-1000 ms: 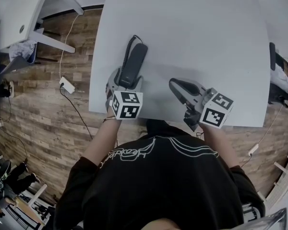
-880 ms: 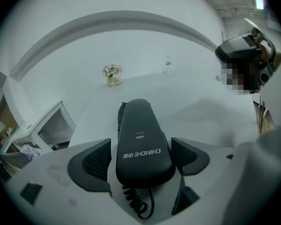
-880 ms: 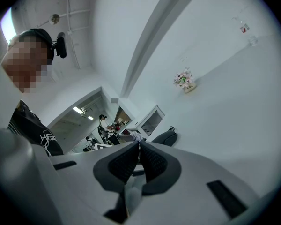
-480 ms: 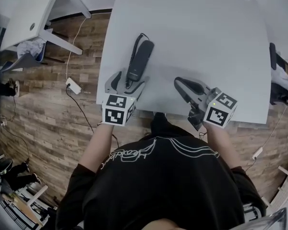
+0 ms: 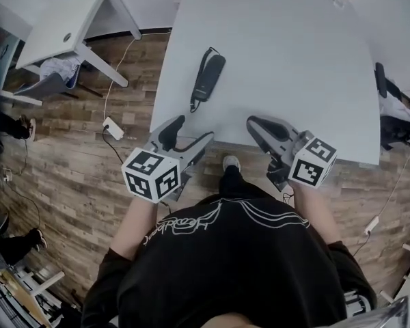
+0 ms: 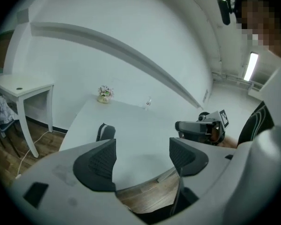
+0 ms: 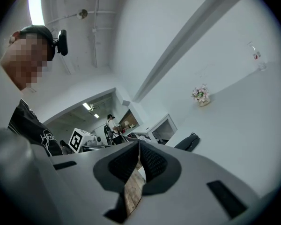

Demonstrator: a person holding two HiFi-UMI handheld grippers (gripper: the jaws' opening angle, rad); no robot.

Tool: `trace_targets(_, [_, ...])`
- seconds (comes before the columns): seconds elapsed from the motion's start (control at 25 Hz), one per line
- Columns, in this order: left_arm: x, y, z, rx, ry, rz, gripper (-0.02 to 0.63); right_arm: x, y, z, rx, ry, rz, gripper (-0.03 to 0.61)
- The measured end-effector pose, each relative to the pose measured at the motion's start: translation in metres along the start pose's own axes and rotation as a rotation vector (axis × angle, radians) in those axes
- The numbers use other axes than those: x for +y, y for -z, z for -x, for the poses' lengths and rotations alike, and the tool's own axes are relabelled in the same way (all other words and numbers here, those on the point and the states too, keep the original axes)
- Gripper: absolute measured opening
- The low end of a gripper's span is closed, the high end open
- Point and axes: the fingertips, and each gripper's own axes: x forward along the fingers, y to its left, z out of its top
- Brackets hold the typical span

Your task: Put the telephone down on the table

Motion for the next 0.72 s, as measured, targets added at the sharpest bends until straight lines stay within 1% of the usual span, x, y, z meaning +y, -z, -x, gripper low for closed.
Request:
trace_targets(0.04, [-0.011,-0.001,0.011,-0.014,0.027,0.011,0.343,0.012,0.002,0.004,-0.005,-0.005,0.006,0.040])
trace_targets(0.12, [-0.031,-0.004,0.033,-0.046,0.070,0.026,0.240,0.036,0.005,0.012,-0.019,-0.018,0.021,0.040])
trace_targets(0.16, [-0.040,-0.006,0.043,-0.063,0.087,0.026,0.201,0.047,0.006,0.016,-0.026,-0.026,0.032,0.040])
trace_targets(0.24, [-0.057,-0.007,0.064,-0.097,0.114,0.015,0.112,0.069,0.010,0.023,-0.037,-0.039,0.053,0.040])
trace_targets(0.28, [-0.064,-0.008,0.074,-0.114,0.128,0.005,0.056,0.080,0.012,0.026,-0.041,-0.045,0.062,0.040])
trace_targets(0.32, [-0.072,-0.007,0.083,-0.129,0.144,-0.006,0.019,0.090,0.015,0.030,-0.044,-0.050,0.069,0.040])
trace_targets(0.36, [-0.079,-0.006,0.091,-0.139,0.162,-0.017,0.007,0.099,0.017,0.033,-0.048,-0.054,0.076,0.040])
trace_targets(0.52, [-0.098,0.001,0.118,-0.163,0.214,-0.030,0.006,0.132,0.032,0.040,-0.059,-0.068,0.098,0.040])
trace_targets(0.72, [-0.108,0.006,0.131,-0.184,0.229,-0.013,0.006,0.150,0.042,0.050,-0.082,-0.046,0.146,0.038])
